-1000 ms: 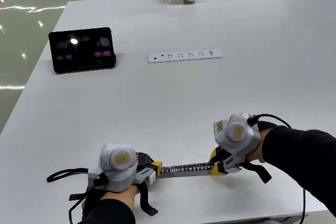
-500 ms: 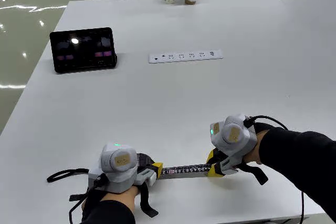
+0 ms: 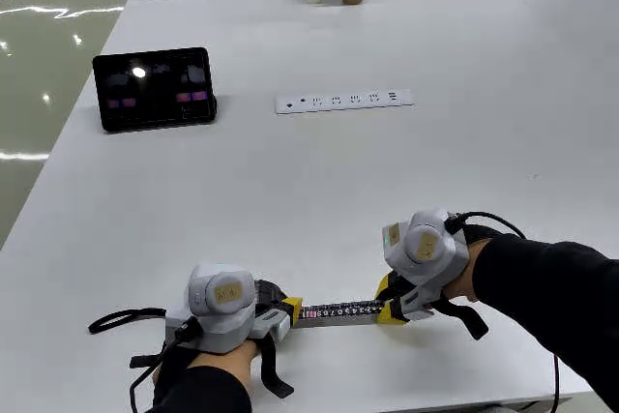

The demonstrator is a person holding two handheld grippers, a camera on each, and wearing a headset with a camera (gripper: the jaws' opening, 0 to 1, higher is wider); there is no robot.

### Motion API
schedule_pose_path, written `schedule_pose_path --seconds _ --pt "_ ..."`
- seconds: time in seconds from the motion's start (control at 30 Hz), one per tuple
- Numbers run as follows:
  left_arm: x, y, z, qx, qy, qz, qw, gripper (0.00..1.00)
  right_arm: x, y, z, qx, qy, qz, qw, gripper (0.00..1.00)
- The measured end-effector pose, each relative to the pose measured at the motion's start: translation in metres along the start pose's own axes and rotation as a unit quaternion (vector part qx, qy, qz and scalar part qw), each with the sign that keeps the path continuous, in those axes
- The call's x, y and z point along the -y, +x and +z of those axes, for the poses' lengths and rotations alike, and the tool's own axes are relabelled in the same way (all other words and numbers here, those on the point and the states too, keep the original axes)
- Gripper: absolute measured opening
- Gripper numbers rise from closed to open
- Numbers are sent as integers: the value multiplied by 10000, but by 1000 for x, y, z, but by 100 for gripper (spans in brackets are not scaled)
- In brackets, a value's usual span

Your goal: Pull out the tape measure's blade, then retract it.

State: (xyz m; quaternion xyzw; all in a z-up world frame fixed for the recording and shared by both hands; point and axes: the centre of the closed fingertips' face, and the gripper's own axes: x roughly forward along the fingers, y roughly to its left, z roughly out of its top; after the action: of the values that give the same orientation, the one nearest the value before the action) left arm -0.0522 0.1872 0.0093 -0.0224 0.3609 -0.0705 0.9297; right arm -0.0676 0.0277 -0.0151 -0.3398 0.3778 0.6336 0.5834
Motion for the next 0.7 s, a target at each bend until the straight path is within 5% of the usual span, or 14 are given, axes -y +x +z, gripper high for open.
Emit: schedule_pose_path --seconds 0.7 --pt "0 0 0 -15 0 1 10000 64 -1 4 7 60 -12 5 10000 12"
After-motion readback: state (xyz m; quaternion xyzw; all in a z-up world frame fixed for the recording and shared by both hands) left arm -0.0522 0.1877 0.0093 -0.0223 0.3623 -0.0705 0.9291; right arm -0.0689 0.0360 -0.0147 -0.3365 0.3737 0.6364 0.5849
